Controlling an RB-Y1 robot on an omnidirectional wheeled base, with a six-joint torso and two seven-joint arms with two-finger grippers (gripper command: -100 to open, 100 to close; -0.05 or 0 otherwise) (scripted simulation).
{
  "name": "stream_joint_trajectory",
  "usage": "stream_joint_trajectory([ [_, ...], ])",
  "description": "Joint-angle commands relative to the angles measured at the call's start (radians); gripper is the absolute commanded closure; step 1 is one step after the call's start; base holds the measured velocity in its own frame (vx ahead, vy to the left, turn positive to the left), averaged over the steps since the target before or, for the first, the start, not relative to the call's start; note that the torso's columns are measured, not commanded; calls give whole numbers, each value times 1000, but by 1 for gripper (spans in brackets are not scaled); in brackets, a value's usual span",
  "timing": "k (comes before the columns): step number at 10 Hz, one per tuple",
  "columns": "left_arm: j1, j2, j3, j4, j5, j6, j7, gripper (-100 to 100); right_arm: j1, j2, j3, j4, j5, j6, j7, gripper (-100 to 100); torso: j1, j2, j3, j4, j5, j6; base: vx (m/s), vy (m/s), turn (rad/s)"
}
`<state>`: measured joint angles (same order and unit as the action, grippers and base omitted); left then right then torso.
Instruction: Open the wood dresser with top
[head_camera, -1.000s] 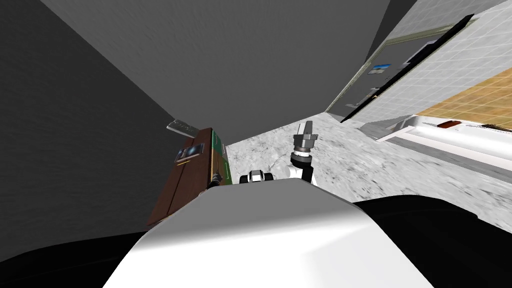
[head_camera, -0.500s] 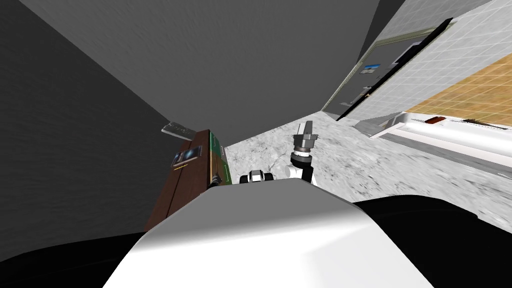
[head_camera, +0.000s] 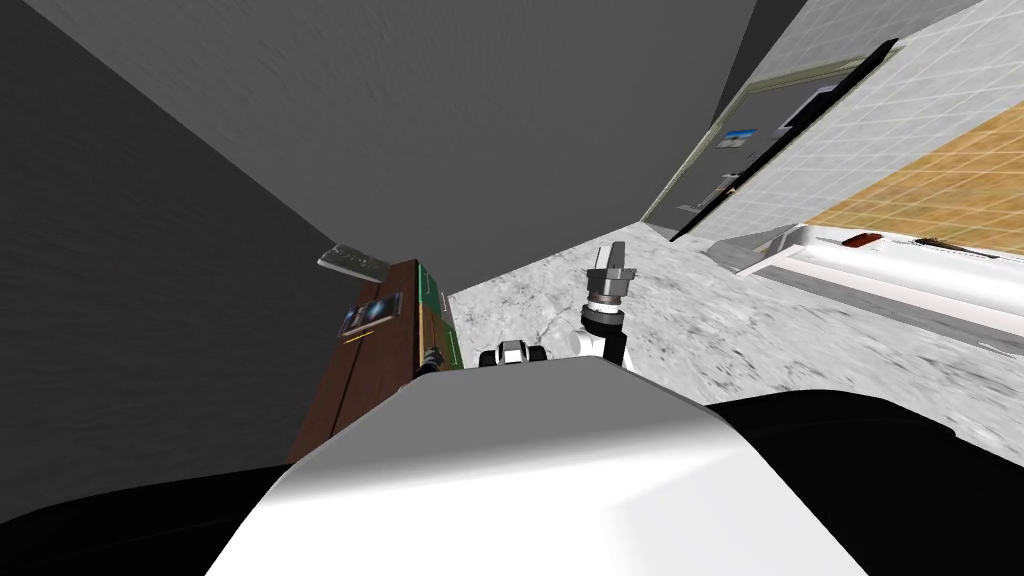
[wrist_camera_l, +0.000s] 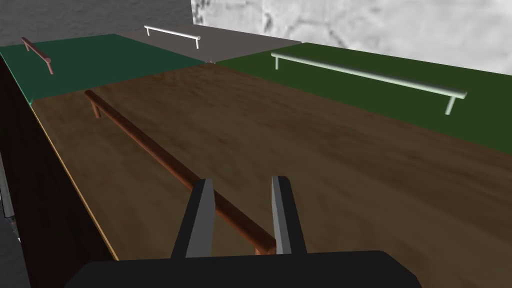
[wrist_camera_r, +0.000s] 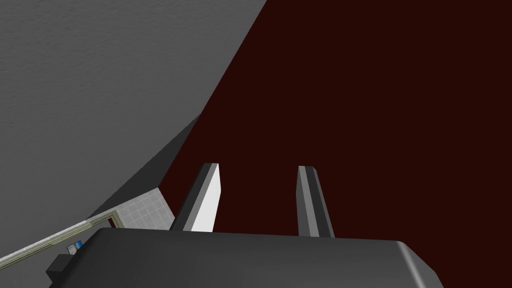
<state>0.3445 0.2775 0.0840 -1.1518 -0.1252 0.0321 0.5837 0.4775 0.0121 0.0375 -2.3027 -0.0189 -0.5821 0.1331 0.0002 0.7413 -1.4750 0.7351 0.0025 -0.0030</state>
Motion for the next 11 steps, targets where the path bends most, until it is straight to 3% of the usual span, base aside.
stream_joint_trajectory([
  [1, 20, 9, -9, -27, 0, 14, 16, 100, 0, 0, 0, 0, 0, 0, 0, 0, -2, 1, 0, 1, -2, -1, -18, -14, -17],
  [7, 6, -14, 5, -1, -11, 10, 1, 100, 0, 0, 0, 0, 0, 0, 0, 0, -1, -5, -2, 2, -3, 3, 90, -137, 18],
  [8, 25, -2, 0, -30, -12, 22, 19, -100, 0, 0, 0, 0, 0, 0, 0, 0, 5, 0, 1, 4, -1, 3, -16, 18, -23],
  [11, 76, 30, -13, -99, -13, 52, 62, -100, 0, 0, 0, 0, 0, 0, 0, 0, 4, 0, 1, 4, -1, 3, -56, 93, -31],
])
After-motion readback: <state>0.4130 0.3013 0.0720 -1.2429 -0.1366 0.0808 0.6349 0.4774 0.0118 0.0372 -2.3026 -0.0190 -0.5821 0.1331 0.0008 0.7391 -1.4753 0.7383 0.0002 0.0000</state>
